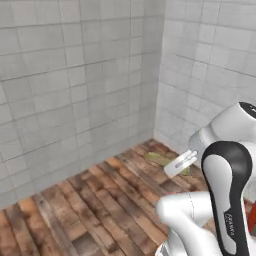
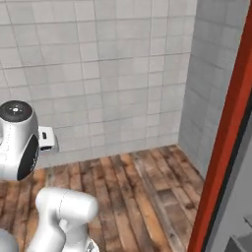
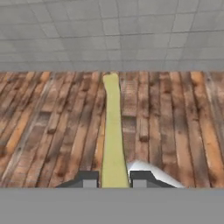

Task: Pick the egg and butter from the fridge and place them by the bowl for mixing.

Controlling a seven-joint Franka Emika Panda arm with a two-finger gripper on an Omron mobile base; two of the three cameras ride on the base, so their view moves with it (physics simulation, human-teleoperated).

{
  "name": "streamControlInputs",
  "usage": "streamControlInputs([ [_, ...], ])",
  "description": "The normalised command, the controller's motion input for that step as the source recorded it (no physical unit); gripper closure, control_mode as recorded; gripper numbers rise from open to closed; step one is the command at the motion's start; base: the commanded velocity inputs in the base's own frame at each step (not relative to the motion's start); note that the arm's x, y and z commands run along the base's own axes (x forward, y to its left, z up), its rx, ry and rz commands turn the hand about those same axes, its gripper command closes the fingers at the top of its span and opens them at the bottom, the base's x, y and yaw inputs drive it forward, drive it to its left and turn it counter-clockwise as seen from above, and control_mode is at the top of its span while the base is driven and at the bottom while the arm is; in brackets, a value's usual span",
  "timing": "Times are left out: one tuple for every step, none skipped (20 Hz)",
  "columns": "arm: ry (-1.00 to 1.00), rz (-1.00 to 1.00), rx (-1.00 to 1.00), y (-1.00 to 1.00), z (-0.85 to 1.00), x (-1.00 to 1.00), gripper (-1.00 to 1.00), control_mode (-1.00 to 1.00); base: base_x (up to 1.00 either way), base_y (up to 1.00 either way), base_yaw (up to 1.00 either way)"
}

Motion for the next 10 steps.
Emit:
streamControlInputs([
  [0.00, 0.00, 0.00, 0.00, 0.00, 0.00, 1.00, 1.00, 0.00, 0.21, 0.93],
  [0.00, 0.00, 0.00, 0.00, 0.00, 0.00, 1.00, 1.00, 0.00, 0.19, 0.94],
  [0.00, 0.00, 0.00, 0.00, 0.00, 0.00, 1.00, 1.00, 0.00, 0.07, 0.98],
  [0.00, 0.00, 0.00, 0.00, 0.00, 0.00, 1.00, 1.00, 0.00, 0.01, 1.00],
  [0.00, 0.00, 0.00, 0.00, 0.00, 0.00, 1.00, 1.00, 0.00, 0.00, 1.00],
  [0.00, 0.00, 0.00, 0.00, 0.00, 0.00, 1.00, 1.00, 0.00, 0.00, 1.00],
  [0.00, 0.00, 0.00, 0.00, 0.00, 0.00, 1.00, 1.00, 0.00, 0.00, 1.00],
  [0.00, 0.00, 0.00, 0.00, 0.00, 0.00, 1.00, 1.00, 0.00, 0.00, 1.00],
  [0.00, 0.00, 0.00, 0.00, 0.00, 0.00, 1.00, 1.00, 0.00, 0.00, 1.00],
  [0.00, 0.00, 0.00, 0.00, 0.00, 0.00, 1.00, 1.00, 0.00, 0.00, 1.00],
])
